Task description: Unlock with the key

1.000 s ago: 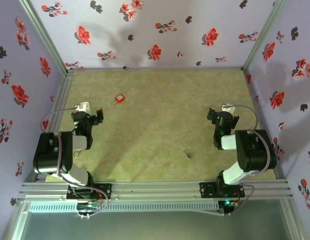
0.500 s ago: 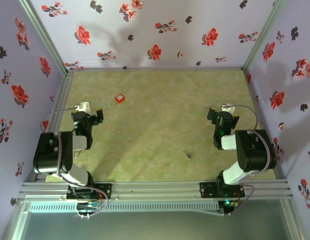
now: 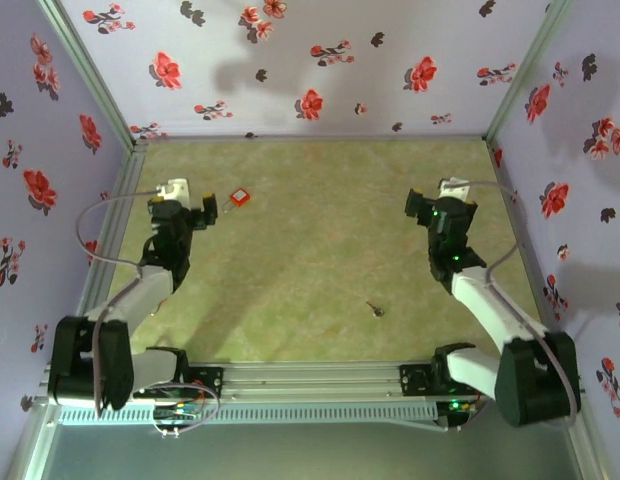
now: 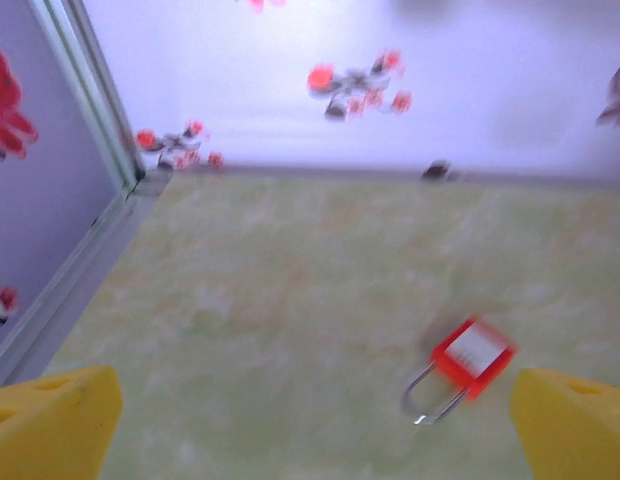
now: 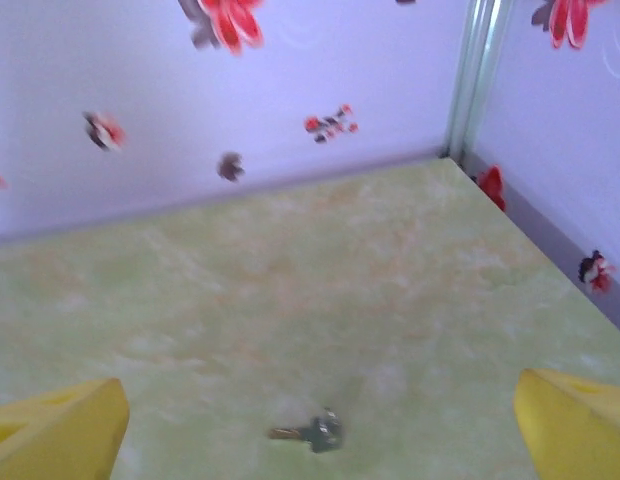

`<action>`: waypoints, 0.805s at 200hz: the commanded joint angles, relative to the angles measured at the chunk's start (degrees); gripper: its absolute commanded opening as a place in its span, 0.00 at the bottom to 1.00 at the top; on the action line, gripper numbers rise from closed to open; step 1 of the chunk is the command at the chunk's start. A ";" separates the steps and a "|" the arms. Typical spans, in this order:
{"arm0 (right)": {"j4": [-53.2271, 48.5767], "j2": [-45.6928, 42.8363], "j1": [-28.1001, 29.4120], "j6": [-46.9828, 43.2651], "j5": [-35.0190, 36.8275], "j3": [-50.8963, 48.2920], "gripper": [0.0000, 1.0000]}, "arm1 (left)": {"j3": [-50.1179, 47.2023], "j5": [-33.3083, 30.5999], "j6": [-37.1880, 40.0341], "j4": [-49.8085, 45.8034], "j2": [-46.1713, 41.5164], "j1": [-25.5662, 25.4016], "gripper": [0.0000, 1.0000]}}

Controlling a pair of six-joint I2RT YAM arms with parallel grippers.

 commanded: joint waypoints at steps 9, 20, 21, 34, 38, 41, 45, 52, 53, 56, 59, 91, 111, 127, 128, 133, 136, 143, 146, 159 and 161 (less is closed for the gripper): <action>-28.76 -4.35 0.48 15.49 -12.15 3.50 0.99 | 6.83 2.93 -11.99 -20.20 -5.18 -4.39 1.00; -34.18 -4.63 1.09 19.43 -16.13 4.28 0.99 | 8.92 8.14 -14.92 -24.14 -6.01 -5.67 1.00; -34.96 -4.61 1.17 19.89 -16.44 4.32 0.99 | 9.15 8.45 -15.07 -24.51 -6.05 -5.84 1.00; -41.38 -5.01 2.69 25.73 -20.22 3.99 0.94 | 10.72 12.79 -19.68 -28.12 -6.62 -7.44 1.00; -42.32 -5.24 3.60 27.18 -21.41 3.23 0.92 | 11.01 14.49 -20.87 -28.70 -6.62 -8.00 1.00; -42.61 -5.43 4.04 28.10 -21.88 2.87 0.91 | 11.12 16.03 -21.76 -29.03 -6.62 -8.47 1.00; -43.17 -5.80 5.26 29.73 -22.60 2.09 0.89 | 11.22 17.30 -22.97 -29.48 -6.69 -9.17 1.00; -44.14 -6.36 7.59 32.93 -22.89 0.49 0.88 | 10.95 18.94 -25.22 -29.83 -6.49 -10.86 1.00; -44.32 -6.52 8.11 33.51 -22.85 0.08 0.87 | 10.91 19.17 -25.54 -29.86 -6.46 -11.11 1.00; -44.52 -6.69 9.01 34.14 -22.77 -0.38 0.87 | 10.75 19.82 -26.30 -29.84 -6.33 -11.69 1.00; -44.81 -6.87 10.58 35.88 -22.51 -1.27 0.86 | 10.50 20.42 -27.07 -29.74 -6.16 -12.68 1.00; -43.22 -6.76 19.11 44.82 -20.15 -6.84 0.74 | 9.73 20.93 -30.45 -30.29 -2.99 -22.66 1.00; -40.94 -3.85 21.58 47.44 -20.38 -7.33 0.66 | 9.30 20.26 -32.54 -29.59 -0.43 -26.75 1.00; -42.07 -0.54 23.87 47.76 -19.67 -5.09 0.65 | 9.45 19.84 -33.30 -29.34 1.21 -29.58 0.99; -42.20 -0.28 23.99 47.76 -19.57 -4.98 0.65 | 9.46 19.75 -33.27 -29.35 1.25 -29.74 0.99; -42.97 0.79 24.69 47.81 -19.12 -4.15 0.65 | 9.62 19.37 -33.36 -29.39 1.72 -30.37 0.99; -43.44 1.32 25.06 47.96 -18.78 -3.82 0.65 | 9.64 19.01 -33.48 -29.39 1.91 -30.88 0.99; -44.10 2.28 25.82 48.47 -18.25 -3.45 0.62 | 9.65 18.45 -33.74 -29.29 2.24 -31.65 1.00; -44.23 2.63 26.06 48.80 -18.24 -3.44 0.61 | 9.60 18.29 -33.77 -29.20 2.40 -31.87 0.99; -44.16 3.44 26.54 50.12 -18.99 -3.70 0.56 | 9.41 17.55 -34.25 -28.95 2.62 -32.85 0.99; -44.15 3.42 26.69 50.29 -19.02 -3.76 0.55 | 9.39 17.38 -34.26 -28.97 2.68 -32.97 0.99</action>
